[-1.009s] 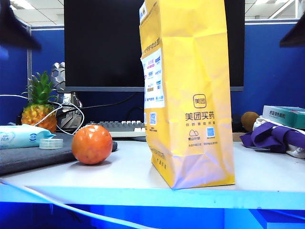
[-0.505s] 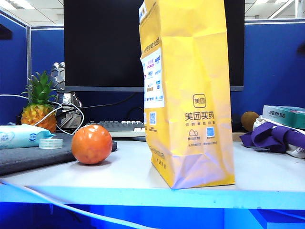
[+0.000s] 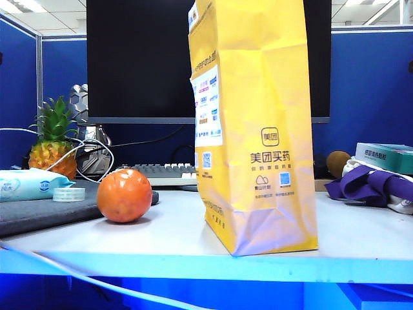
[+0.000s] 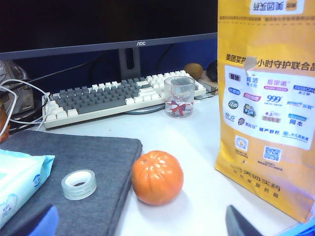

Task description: Pick up the orange and throw it into the yellow paper bag.

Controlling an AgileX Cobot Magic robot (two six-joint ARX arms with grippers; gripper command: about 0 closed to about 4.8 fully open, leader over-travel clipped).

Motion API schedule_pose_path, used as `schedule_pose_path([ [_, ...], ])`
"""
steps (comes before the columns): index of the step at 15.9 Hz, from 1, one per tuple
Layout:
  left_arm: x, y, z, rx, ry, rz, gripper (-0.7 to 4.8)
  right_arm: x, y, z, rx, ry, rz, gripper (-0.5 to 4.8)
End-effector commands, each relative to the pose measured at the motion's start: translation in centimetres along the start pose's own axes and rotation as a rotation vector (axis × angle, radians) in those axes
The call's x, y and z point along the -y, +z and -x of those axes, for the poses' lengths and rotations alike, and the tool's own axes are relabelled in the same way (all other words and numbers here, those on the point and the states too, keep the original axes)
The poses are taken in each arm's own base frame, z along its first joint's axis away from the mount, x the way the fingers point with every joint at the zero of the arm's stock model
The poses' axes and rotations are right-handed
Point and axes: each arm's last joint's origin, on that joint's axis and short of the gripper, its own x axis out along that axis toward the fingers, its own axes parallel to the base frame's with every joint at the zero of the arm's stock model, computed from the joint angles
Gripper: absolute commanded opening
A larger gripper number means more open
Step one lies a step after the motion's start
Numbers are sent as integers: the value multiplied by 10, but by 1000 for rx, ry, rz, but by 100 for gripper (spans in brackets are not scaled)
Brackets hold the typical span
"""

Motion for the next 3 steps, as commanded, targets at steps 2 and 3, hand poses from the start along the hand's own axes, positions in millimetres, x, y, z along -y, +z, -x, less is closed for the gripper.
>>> schedule_pose_path([
  [2, 0, 1, 0, 11, -3, 1, 479, 0, -1, 0, 7, 0, -2, 479],
  [3, 0, 1, 0, 11, -3, 1, 479, 0, -1, 0, 7, 0, -2, 479],
])
